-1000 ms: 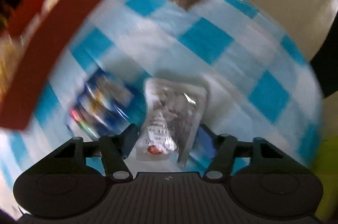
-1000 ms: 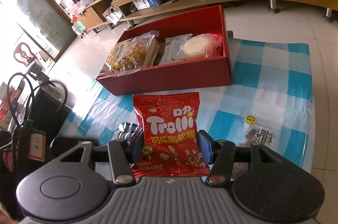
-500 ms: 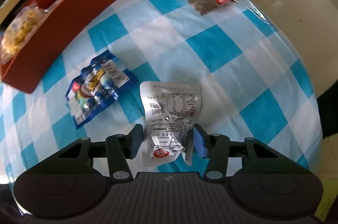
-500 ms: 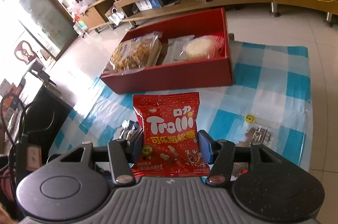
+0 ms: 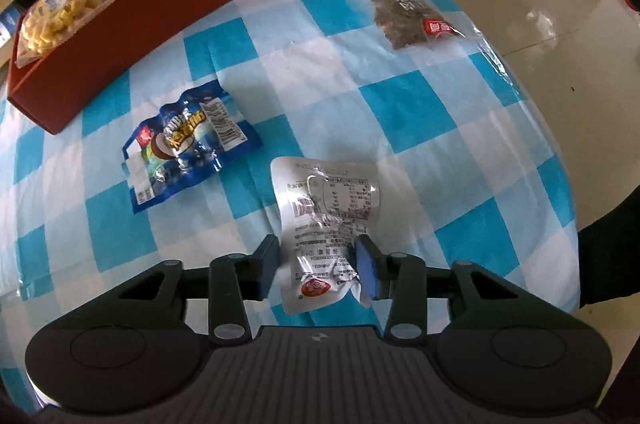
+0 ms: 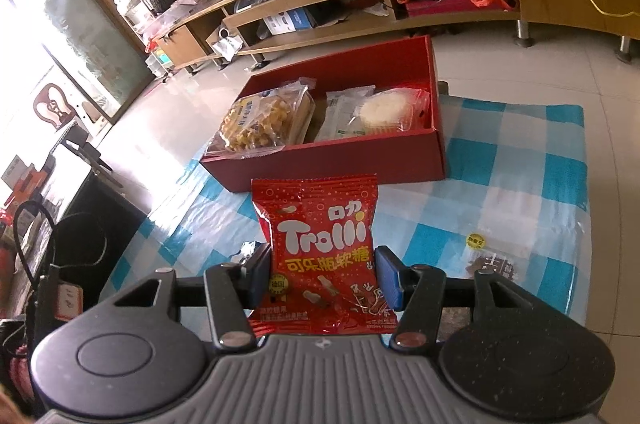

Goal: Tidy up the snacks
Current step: 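Hold the white sachet above the cloth while the right holds the Trolli packet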

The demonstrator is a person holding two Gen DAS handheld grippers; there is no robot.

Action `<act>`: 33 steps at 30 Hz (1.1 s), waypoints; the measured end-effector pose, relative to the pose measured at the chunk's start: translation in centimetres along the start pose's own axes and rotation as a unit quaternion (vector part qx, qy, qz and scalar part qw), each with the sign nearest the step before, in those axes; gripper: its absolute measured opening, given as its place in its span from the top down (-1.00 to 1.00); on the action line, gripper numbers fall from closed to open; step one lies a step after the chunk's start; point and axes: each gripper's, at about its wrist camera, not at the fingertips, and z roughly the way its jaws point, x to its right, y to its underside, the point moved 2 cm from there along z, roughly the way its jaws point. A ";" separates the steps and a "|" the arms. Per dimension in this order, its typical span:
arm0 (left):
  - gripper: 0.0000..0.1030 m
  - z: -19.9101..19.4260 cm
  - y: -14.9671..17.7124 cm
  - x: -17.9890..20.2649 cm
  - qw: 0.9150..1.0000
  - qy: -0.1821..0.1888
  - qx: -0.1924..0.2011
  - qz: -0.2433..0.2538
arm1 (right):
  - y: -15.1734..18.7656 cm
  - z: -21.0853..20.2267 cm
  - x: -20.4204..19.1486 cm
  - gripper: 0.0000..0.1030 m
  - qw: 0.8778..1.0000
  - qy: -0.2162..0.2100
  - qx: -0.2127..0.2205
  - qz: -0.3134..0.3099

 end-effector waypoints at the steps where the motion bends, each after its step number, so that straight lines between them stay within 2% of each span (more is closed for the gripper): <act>1: -0.19 0.3 0.1 0.0 1.000 0.006 -0.009 -0.004 | 0.0 0.0 0.0 -0.06 1.000 0.000 0.000 0.000; 3: -0.56 0.6 0.5 0.4 1.000 0.002 -0.010 -0.003 | 0.0 0.0 0.0 -0.06 1.000 0.001 -0.001 -0.002; 4: -0.57 0.8 0.7 0.8 1.000 -0.012 -0.012 0.007 | 0.0 0.0 0.1 -0.06 1.000 0.001 -0.002 -0.002; 6: -0.48 1.0 1.1 1.3 0.999 -0.031 -0.009 0.017 | 0.1 0.0 0.0 -0.06 1.000 0.002 -0.003 -0.005; 7: -0.40 0.9 1.0 1.3 1.000 -0.028 -0.008 0.012 | 0.1 -0.1 0.0 -0.06 1.000 0.002 -0.002 -0.007; 8: -0.19 0.6 0.9 1.2 0.999 -0.032 -0.003 0.007 | 0.1 -0.1 -0.1 -0.06 1.000 0.001 -0.002 -0.008; 11: -0.17 0.3 0.8 0.6 0.999 -0.028 -0.002 -0.020 | 0.1 -0.2 -0.2 -0.06 1.000 0.000 0.000 -0.011; 13: -0.17 0.0 0.9 0.7 0.999 -0.037 0.002 -0.018 | 0.2 -0.2 -0.2 -0.06 1.000 -0.002 0.000 -0.009; 16: -0.17 -1.2 0.5 0.9 0.999 -0.036 0.023 -0.021 | 0.1 -0.3 -0.1 -0.06 1.000 0.000 0.003 -0.007; 19: -0.17 -2.6 -0.4 0.7 0.997 -0.053 0.053 -0.021 | -0.2 -0.5 -0.1 -0.06 1.000 -0.001 0.013 -0.003; 27: -0.18 -5.1 -4.4 -2.6 0.987 -0.088 0.119 -0.058 | -2.9 -0.2 -0.6 -0.06 0.999 0.010 0.042 0.000; 33: -0.18 -5.5 -7.3 -5.4 0.979 -0.117 0.144 -0.080 | -5.4 1.4 -1.0 -0.06 0.999 0.021 0.048 -0.011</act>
